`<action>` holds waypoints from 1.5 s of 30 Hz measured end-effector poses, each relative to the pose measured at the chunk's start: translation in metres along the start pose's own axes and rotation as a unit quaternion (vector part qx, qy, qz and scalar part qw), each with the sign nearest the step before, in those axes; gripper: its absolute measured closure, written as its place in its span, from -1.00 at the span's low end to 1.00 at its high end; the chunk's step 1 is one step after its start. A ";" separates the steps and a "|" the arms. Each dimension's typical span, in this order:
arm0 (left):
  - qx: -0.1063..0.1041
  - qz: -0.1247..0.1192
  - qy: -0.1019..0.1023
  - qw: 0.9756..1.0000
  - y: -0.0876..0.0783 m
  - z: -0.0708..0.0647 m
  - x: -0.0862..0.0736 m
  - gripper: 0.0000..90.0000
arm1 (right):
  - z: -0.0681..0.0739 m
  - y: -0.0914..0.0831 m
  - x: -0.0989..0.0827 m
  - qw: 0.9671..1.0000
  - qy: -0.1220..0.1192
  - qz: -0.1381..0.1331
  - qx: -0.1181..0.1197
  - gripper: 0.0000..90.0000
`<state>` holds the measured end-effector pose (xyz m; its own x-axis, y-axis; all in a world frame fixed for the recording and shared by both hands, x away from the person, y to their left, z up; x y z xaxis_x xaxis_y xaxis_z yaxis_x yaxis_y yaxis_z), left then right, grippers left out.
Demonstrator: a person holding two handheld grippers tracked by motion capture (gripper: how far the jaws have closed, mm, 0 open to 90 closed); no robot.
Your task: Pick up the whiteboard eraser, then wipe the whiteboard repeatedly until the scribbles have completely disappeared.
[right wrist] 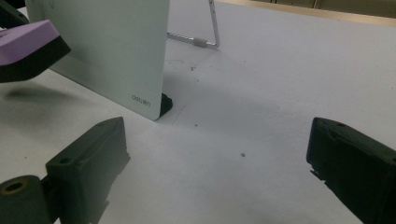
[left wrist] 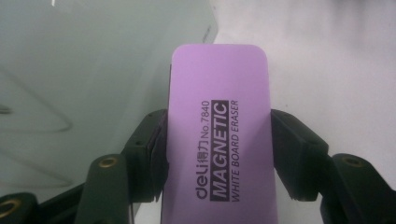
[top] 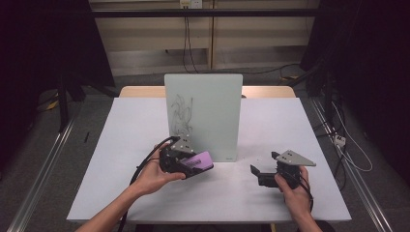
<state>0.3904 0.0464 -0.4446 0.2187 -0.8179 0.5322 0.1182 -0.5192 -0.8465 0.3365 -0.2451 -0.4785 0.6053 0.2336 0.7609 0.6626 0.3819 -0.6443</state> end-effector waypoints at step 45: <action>0.121 -0.085 -0.024 0.989 -0.074 0.019 0.005 -0.09 | 0.002 0.001 0.002 1.000 -0.008 -0.001 0.005 -0.89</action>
<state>0.4008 0.0858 -0.3798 0.2207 -0.7080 0.6709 0.3838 -0.5693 -0.7270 0.3371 -0.2427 -0.4775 0.5969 0.2476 0.7632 0.6592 0.3909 -0.6424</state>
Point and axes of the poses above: each handheld gripper's, and its own axes: y roughly forward along the jaws, x roughly out of its top, z roughly to its left, the point moved 5 cm from there along y, roughly forward along the jaws, and after that the axes turned 12 degrees about z, right-handed, at the moved point
